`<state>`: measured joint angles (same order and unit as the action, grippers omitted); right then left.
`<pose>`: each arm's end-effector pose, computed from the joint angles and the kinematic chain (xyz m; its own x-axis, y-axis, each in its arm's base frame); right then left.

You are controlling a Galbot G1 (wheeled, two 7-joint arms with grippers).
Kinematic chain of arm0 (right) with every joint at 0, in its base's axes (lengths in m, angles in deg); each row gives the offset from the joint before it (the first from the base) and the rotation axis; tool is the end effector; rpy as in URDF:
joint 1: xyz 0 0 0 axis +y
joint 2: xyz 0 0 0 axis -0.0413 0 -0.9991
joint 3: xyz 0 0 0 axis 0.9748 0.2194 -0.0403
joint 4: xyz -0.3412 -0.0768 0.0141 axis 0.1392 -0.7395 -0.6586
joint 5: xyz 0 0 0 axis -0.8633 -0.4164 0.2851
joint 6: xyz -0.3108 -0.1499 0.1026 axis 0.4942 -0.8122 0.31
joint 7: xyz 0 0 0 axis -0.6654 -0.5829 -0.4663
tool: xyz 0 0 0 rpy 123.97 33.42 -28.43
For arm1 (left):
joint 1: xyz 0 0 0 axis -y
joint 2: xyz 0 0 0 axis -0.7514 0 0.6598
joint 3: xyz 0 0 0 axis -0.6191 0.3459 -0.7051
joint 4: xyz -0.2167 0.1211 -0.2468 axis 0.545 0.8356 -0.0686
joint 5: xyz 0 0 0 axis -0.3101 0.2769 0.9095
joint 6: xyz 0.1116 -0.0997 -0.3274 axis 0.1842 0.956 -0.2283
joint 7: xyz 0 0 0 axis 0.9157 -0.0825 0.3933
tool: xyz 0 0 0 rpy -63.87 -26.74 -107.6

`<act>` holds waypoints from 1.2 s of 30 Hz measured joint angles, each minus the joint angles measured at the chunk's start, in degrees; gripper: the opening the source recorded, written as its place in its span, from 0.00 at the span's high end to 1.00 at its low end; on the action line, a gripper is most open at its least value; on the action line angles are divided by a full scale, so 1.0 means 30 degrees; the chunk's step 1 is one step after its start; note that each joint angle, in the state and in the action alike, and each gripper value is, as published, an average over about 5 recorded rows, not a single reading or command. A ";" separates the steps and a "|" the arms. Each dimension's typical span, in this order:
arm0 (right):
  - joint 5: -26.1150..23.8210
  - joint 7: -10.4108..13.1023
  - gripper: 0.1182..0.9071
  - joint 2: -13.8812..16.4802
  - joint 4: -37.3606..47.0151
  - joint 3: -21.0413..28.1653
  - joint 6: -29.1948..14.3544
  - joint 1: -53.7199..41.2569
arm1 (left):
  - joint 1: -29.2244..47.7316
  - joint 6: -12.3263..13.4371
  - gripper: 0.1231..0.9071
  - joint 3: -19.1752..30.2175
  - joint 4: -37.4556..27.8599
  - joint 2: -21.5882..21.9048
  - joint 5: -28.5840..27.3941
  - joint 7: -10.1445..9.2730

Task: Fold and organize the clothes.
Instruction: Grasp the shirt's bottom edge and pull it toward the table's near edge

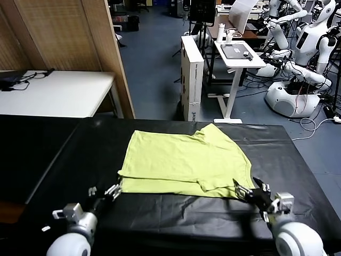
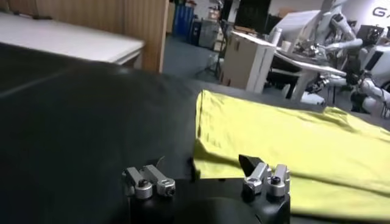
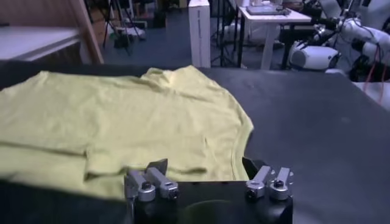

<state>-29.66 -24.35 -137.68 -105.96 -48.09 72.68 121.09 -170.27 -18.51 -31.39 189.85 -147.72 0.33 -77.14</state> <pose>0.1854 -0.1035 -0.2489 -0.8706 -0.0885 0.4839 -0.0943 0.9955 0.0125 0.1805 0.0578 -0.2968 -0.9225 0.0773 0.3781 0.0054 0.9822 -0.1877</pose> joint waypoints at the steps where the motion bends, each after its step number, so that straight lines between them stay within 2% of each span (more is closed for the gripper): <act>1: -0.0036 -0.0025 0.00 0.0008 -0.0102 -0.0103 -0.0033 0.0331 | -0.0061 0.0020 0.00 0.0056 0.0003 -0.0071 -0.0044 0.0009; 11: -0.0081 -0.0037 0.00 0.0002 -0.0217 -0.0630 -0.0176 0.1796 | -0.0293 0.0189 0.00 0.0371 -0.0415 -0.0474 -0.0337 0.0060; 14: -0.0094 -0.0041 0.06 -0.0001 -0.0169 -0.0575 -0.0179 0.1811 | -0.0277 0.0209 0.00 0.0348 -0.0510 -0.0474 -0.0321 0.0048; 16: -0.0107 -0.0049 0.15 -0.0002 -0.0126 -0.0536 -0.0179 0.1817 | -0.0254 0.0240 0.03 0.0337 -0.0566 -0.0471 -0.0300 0.0077; 19: -0.0143 -0.0064 0.35 -0.0008 -0.0049 -0.0504 -0.0178 0.1843 | -0.0188 0.0322 0.16 0.0355 -0.0695 -0.0495 -0.0284 0.0159; 22: -0.0210 -0.0096 0.57 -0.0028 0.0014 -0.0487 -0.0177 0.1858 | -0.0095 0.0411 0.38 0.0417 -0.0835 -0.0562 -0.0290 0.0230; 24: -0.0261 -0.0130 0.66 -0.0055 0.0031 -0.0472 -0.0176 0.1875 | -0.0064 0.0465 0.55 0.0469 -0.0884 -0.0596 -0.0302 0.0295; 28: -0.0335 -0.0174 0.77 -0.0090 0.0019 -0.0459 -0.0174 0.1955 | -0.0074 0.0535 0.86 0.0534 -0.0895 -0.0578 -0.0327 0.0374; 31: -0.0370 -0.0153 0.89 -0.0081 -0.0025 -0.0483 -0.0173 0.1997 | -0.0155 0.0571 0.97 0.0459 -0.0851 -0.0468 -0.0354 0.0243; 34: -0.0370 -0.0045 0.97 -0.0034 -0.0239 -0.0554 -0.0057 0.2122 | -0.0389 0.0570 0.97 0.0232 -0.0629 -0.0261 -0.0358 -0.0006; 36: -0.0353 0.0079 0.97 0.0034 -0.0502 -0.0613 0.0199 0.2294 | -0.0637 0.0553 0.97 0.0033 -0.0398 -0.0075 -0.0348 -0.0093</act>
<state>-30.72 -24.11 -137.58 -107.47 -49.93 73.28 127.97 -172.18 -16.85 -31.29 188.65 -147.94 -0.71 -77.42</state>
